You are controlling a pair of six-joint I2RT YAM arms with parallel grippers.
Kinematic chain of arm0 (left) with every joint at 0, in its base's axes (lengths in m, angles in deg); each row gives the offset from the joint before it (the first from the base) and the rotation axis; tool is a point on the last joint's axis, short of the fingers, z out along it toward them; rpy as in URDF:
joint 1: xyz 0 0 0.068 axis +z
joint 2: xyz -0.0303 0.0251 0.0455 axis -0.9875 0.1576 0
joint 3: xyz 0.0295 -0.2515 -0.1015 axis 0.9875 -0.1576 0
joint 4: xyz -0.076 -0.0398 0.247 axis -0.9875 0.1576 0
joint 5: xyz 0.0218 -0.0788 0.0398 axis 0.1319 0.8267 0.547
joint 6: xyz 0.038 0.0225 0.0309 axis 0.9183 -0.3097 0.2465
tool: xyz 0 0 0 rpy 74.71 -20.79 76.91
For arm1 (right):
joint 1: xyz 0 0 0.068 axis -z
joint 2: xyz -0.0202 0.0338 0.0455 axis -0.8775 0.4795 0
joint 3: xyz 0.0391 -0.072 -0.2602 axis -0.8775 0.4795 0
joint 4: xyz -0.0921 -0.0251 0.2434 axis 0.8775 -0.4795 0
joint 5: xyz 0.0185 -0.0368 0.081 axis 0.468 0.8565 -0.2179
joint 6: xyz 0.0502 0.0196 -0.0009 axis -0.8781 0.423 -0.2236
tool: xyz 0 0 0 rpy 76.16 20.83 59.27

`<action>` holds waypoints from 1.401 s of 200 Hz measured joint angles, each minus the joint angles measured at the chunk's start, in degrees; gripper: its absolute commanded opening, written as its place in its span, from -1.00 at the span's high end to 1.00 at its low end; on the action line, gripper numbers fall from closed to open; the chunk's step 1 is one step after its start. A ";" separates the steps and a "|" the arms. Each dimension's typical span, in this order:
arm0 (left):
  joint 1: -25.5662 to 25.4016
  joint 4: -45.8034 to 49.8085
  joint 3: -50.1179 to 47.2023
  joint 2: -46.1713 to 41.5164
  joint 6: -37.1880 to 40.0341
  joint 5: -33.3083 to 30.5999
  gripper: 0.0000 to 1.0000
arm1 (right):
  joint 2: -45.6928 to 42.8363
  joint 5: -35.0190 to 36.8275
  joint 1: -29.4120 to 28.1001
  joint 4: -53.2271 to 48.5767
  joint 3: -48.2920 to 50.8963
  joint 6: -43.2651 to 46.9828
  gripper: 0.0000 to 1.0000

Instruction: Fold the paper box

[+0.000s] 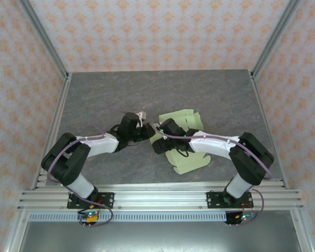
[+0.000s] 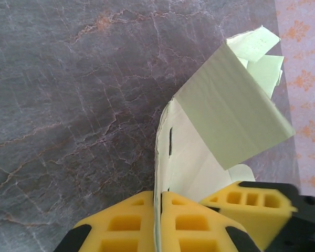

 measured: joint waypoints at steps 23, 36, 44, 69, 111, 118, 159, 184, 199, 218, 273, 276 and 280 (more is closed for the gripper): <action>0.31 0.55 0.26 0.07 -0.24 0.44 1.00 | 0.55 2.38 -0.74 0.24 0.00 -2.03 -0.55; 0.39 0.70 0.37 0.11 -0.20 0.52 1.00 | 0.55 3.82 -0.83 0.24 0.00 -2.97 -0.49; 0.48 0.72 0.37 0.11 -0.17 0.52 1.00 | 0.55 4.76 -0.83 0.20 0.00 -3.19 -0.46; 0.70 0.74 0.37 0.11 0.46 0.13 1.00 | 0.28 6.64 -0.79 0.22 0.35 -4.17 -0.31; 0.74 0.74 0.37 0.28 1.97 -0.20 1.00 | -1.79 10.19 0.00 -0.76 1.29 -6.56 -0.28; 0.74 0.74 0.35 0.31 2.12 -0.20 1.00 | -2.29 10.43 0.13 -0.90 1.60 -7.13 -0.29; 0.72 0.28 0.00 0.31 3.98 -1.53 1.00 | -6.23 12.90 0.20 -1.29 3.10 -15.54 -0.32; 0.39 -1.01 -1.44 0.28 5.75 -3.34 1.00 | -10.56 16.06 -0.07 -2.89 3.08 -27.04 -0.40; -0.28 -1.55 -2.27 0.26 6.67 -4.35 1.00 | -14.08 17.09 -0.15 -2.84 3.08 -36.17 -0.45; -1.25 -2.67 -3.26 0.17 7.43 -5.22 1.00 | -18.01 18.36 -0.15 -2.10 3.23 -49.27 -0.63; -1.70 -6.60 -4.98 -1.20 9.99 -6.19 1.00 | -16.15 18.84 1.40 1.01 3.48 -82.38 -0.65; -1.70 -6.93 -5.14 -1.25 10.01 -6.19 1.00 | -15.67 18.64 1.68 1.11 3.41 -83.47 -0.66; -1.70 -7.30 -5.38 -1.27 10.29 -6.19 1.00 | -14.95 18.25 2.05 1.18 3.21 -84.56 -0.65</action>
